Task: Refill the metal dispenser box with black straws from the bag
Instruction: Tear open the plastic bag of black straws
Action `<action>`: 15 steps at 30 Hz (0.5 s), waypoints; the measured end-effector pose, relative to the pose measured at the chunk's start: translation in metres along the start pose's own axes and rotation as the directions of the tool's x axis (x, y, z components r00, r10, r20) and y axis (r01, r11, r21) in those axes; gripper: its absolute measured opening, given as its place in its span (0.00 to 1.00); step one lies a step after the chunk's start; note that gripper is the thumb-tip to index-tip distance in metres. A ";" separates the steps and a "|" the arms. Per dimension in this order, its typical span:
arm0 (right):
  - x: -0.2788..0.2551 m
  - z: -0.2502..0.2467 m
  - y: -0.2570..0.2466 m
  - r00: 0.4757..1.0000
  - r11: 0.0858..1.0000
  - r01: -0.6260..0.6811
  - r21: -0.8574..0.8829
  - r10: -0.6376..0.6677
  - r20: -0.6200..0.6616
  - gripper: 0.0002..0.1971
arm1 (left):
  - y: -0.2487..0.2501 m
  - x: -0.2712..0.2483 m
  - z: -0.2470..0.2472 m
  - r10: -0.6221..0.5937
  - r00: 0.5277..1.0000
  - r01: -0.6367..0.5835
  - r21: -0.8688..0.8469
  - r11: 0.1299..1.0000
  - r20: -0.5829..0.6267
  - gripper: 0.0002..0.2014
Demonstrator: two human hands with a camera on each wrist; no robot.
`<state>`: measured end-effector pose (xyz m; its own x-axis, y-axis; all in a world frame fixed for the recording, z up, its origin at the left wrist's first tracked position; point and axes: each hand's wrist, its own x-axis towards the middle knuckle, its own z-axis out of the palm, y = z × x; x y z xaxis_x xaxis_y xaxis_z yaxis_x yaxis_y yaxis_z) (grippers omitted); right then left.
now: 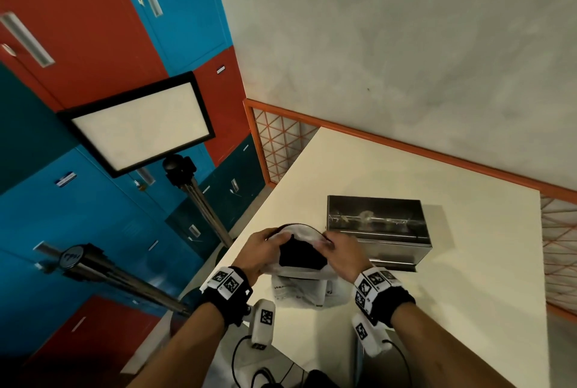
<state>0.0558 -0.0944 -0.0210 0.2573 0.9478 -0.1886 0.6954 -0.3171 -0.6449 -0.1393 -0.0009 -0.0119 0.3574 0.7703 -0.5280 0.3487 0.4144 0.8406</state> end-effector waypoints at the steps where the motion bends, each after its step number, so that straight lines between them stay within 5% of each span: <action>1: 0.000 -0.001 -0.001 0.999 0.999 -0.017 0.040 0.019 -0.034 0.16 | 0.000 0.000 0.001 0.040 0.999 -0.037 0.096 0.995 -0.028 0.20; 3: 0.000 -0.006 -0.003 0.995 0.932 -0.095 0.350 0.104 -0.006 0.16 | 0.001 -0.001 0.000 0.089 0.993 -0.074 0.179 0.981 -0.079 0.19; 5: -0.002 -0.008 -0.004 0.963 0.651 -0.260 0.713 0.227 0.144 0.14 | 0.003 -0.001 -0.001 0.094 0.993 -0.083 0.152 0.985 -0.067 0.19; 7: -0.001 -0.009 0.001 0.904 0.447 -0.385 0.807 0.360 0.232 0.10 | 0.005 0.000 0.001 0.058 0.996 -0.052 0.109 0.993 -0.061 0.21; 10: 0.003 0.006 0.018 0.816 0.435 -0.507 0.744 0.521 0.251 0.13 | 0.003 0.007 0.007 0.005 0.992 0.020 0.193 0.981 -0.129 0.22; 15: 0.001 0.020 0.028 0.771 0.426 -0.589 0.687 0.552 0.318 0.10 | -0.004 0.013 0.005 -0.129 0.990 0.136 0.142 0.981 -0.056 0.20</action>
<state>0.0621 -0.1015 -0.0546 0.3684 0.5666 -0.7370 -0.3165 -0.6690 -0.6725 -0.1317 0.0052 -0.0232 0.2603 0.7365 -0.6244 0.5132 0.4422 0.7356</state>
